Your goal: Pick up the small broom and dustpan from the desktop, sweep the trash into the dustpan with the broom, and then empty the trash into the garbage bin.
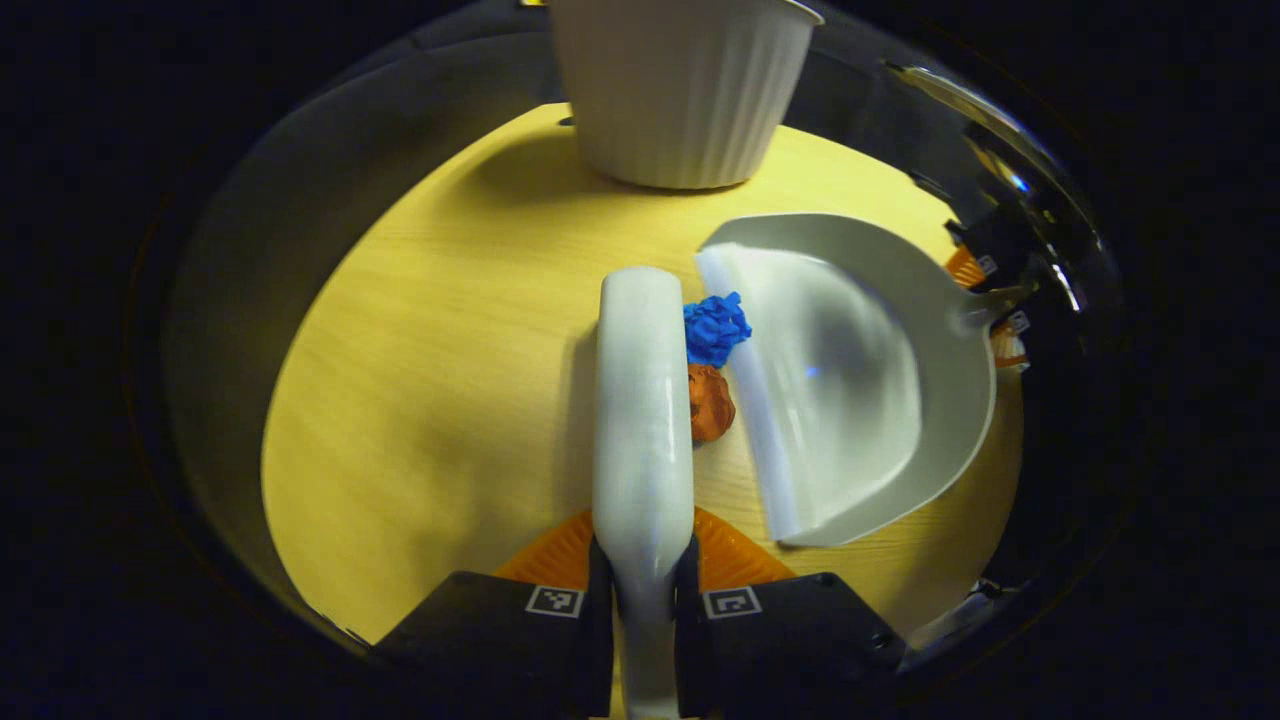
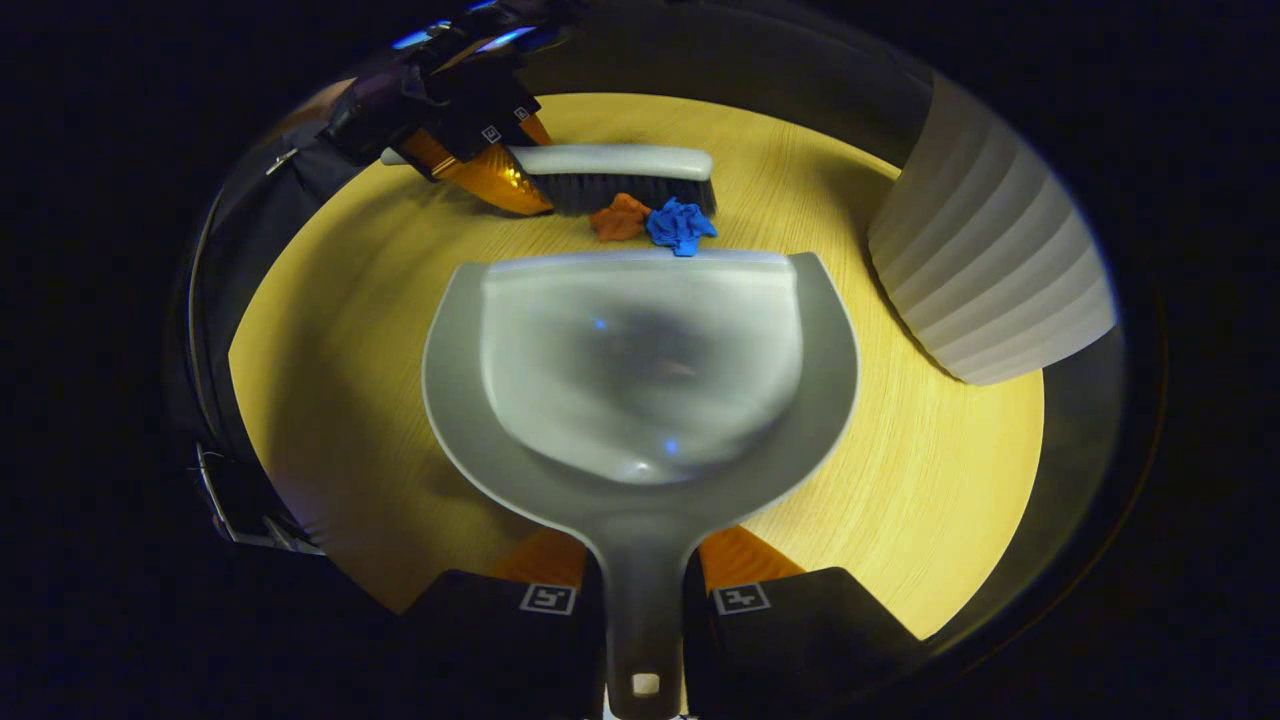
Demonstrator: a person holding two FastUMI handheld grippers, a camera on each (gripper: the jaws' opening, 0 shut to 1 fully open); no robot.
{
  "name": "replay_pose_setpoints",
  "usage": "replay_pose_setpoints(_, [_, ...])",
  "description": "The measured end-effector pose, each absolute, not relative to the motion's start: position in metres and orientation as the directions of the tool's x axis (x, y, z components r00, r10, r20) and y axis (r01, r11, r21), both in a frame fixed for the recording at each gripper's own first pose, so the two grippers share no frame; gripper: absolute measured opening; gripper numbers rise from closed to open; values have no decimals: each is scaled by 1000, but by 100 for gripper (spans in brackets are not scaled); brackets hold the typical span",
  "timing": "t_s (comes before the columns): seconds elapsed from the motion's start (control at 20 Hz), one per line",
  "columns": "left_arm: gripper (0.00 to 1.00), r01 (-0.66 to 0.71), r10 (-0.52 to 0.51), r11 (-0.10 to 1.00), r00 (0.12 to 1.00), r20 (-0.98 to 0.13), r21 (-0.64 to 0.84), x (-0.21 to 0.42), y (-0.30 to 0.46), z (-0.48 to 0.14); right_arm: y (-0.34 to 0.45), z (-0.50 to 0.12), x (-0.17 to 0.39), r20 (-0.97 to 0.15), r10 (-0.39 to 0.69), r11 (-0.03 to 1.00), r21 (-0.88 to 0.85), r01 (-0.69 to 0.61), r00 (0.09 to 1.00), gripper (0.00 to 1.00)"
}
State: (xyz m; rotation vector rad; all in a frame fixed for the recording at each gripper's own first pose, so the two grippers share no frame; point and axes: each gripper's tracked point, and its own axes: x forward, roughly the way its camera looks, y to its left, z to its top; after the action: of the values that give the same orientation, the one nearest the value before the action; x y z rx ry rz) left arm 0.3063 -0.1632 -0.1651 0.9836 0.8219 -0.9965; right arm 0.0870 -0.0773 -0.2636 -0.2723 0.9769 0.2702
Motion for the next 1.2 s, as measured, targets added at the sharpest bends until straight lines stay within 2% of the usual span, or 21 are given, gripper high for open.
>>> replay_pose_setpoints(0.05, [31, 949, -300, 196, 299, -906, 249, 296, -167, -168, -78, -264, 86, -841, 104, 933, -103, -345, 531, 35])
replay_pose_setpoints(0.25, [30, 972, -335, 210, 172, -926, 105, 249, -171, -175, -79, -265, 87, -830, 108, 936, -100, -337, 547, 35])
replay_pose_setpoints(0.3, [29, 971, -342, 219, 164, -925, 91, 243, -170, -176, -79, -266, 86, -830, 108, 935, -102, -339, 548, 31])
replay_pose_setpoints(0.35, [29, 966, -347, 235, 185, -920, 105, 238, -168, -177, -80, -266, 89, -831, 110, 933, -104, -345, 546, 38])
replay_pose_setpoints(0.45, [29, 940, -346, 300, 266, -899, 163, 230, -157, -174, -85, -267, 95, -830, 112, 927, -111, -358, 546, 35])
replay_pose_setpoints(0.55, [29, 892, -368, 410, 353, -860, 191, 215, -146, -165, -87, -269, 105, -824, 115, 923, -117, -365, 554, 35])
replay_pose_setpoints(0.65, [29, 826, -392, 532, 433, -811, 184, 195, -128, -154, -93, -269, 112, -817, 122, 923, -116, -367, 564, 38])
replay_pose_setpoints(0.7, [29, 788, -392, 588, 476, -787, 184, 186, -117, -148, -96, -269, 114, -814, 124, 923, -115, -367, 568, 35])
replay_pose_setpoints(0.9, [28, 604, -348, 781, 631, -694, 157, 159, -62, -147, -109, -255, 93, -809, 116, 918, -134, -374, 576, 34])
replay_pose_setpoints(1.0, [27, 523, -326, 843, 678, -658, 121, 149, -36, -162, -113, -238, 82, -801, 107, 914, -154, -376, 589, 38])
replay_pose_setpoints(1.05, [29, 497, -315, 861, 691, -650, 110, 144, -23, -172, -112, -226, 74, -796, 97, 913, -169, -373, 598, 34])
replay_pose_setpoints(1.15, [29, 450, -276, 885, 712, -645, 118, 136, 3, -199, -118, -207, 63, -781, 84, 916, -183, -356, 619, 34])
replay_pose_setpoints(1.2, [29, 432, -257, 894, 719, -646, 124, 133, 13, -215, -121, -197, 57, -776, 81, 920, -184, -346, 626, 38])
